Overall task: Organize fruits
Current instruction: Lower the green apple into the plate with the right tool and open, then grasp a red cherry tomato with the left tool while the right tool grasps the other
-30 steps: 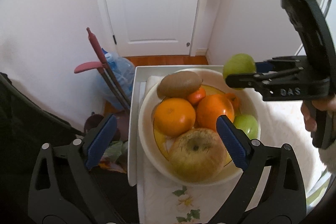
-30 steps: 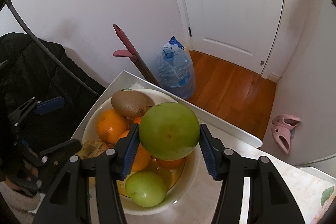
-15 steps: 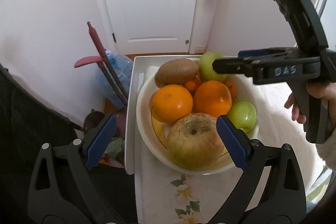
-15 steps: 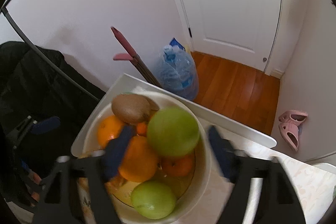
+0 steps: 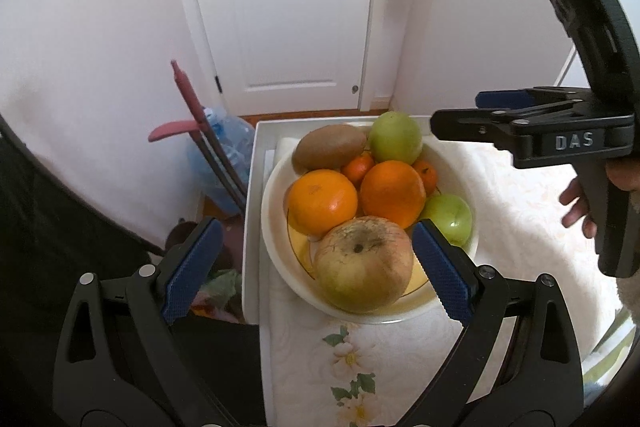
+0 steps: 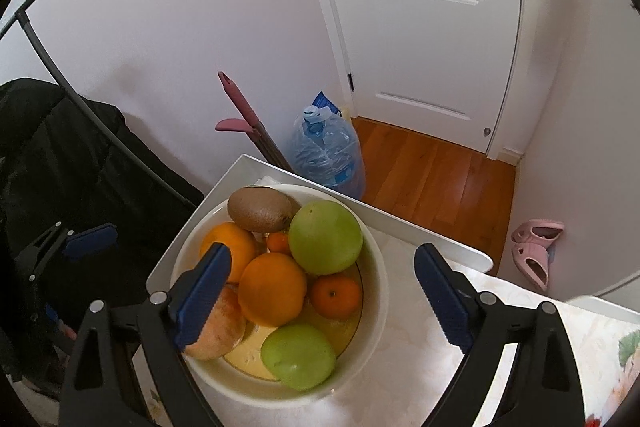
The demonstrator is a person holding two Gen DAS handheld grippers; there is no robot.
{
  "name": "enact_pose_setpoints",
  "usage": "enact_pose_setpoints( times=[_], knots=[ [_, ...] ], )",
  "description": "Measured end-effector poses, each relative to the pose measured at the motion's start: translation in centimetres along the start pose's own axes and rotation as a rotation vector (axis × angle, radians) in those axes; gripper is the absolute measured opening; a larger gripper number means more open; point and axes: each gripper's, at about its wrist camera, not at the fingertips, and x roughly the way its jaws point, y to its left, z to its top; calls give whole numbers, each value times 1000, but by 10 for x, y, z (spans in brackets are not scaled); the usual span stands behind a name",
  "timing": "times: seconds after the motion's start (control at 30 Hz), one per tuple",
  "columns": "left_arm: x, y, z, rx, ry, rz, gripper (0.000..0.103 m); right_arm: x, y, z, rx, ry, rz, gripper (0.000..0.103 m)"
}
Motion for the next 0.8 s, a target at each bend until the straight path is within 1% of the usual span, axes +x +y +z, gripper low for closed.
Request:
enact_pose_setpoints(
  times=[0.2, 0.43, 0.6, 0.8],
  knots=[
    [-18, -12, 6, 40, -29, -18, 101, -38, -2, -8, 36, -37, -28, 91],
    [-37, -47, 12, 85, -50, -45, 101, -90, -25, -33, 103, -68, -76, 91],
    [-50, -86, 13, 100, -57, -69, 101, -123, -49, -56, 122, -72, -104, 91],
    [-63, -150, 8, 114, -54, -111, 101, -171, -87, -91, 128, -70, -131, 91]
  ],
)
